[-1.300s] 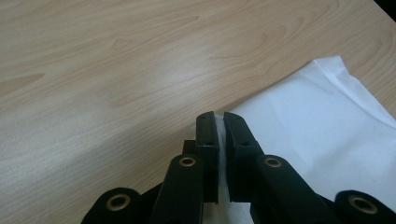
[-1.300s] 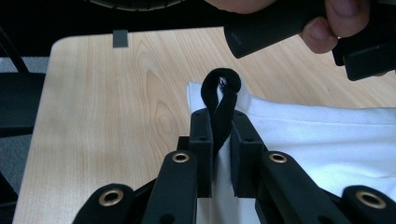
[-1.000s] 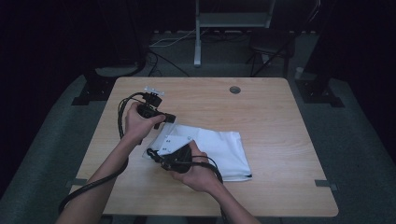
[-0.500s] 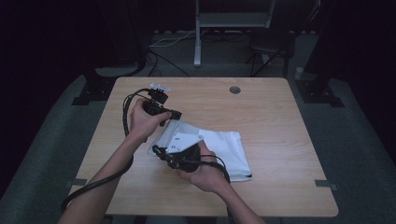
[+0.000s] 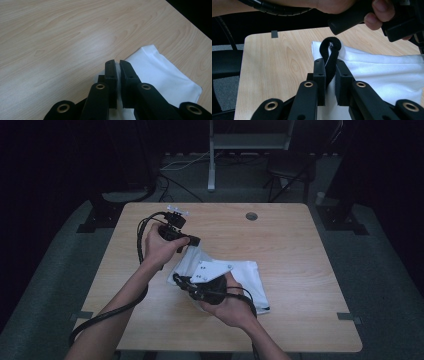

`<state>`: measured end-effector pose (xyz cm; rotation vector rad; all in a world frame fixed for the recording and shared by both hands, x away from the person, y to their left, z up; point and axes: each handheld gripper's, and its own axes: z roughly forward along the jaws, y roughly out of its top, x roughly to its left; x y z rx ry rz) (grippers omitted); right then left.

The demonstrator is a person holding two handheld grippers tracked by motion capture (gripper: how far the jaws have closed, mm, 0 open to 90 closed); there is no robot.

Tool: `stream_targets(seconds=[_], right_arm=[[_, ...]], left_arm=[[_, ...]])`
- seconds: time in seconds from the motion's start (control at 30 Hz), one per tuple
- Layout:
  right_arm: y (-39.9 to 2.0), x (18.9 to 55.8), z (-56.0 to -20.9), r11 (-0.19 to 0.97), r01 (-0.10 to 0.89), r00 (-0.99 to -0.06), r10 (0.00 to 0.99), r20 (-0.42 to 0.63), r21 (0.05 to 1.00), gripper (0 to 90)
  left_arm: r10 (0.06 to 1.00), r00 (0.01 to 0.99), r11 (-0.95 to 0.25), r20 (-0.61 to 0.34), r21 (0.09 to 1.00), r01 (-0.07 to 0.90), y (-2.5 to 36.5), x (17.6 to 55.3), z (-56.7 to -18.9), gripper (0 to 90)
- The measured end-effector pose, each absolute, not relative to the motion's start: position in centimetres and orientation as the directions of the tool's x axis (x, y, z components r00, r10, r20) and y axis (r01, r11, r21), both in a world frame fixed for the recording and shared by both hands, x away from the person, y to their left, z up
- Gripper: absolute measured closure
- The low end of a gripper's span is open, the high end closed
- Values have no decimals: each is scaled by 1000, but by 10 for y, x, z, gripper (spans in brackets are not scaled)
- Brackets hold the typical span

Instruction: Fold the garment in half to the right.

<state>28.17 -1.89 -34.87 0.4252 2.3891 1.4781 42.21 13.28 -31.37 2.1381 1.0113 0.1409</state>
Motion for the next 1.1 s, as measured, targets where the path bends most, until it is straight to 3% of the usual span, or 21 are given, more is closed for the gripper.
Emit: stream_targets(seconds=[1.1], right_arm=[[-59, 275, -345, 392, 118, -892, 445, -76, 913, 814]], left_arm=[[687, 697, -415, -203, 678, 607, 94, 422, -310, 855]])
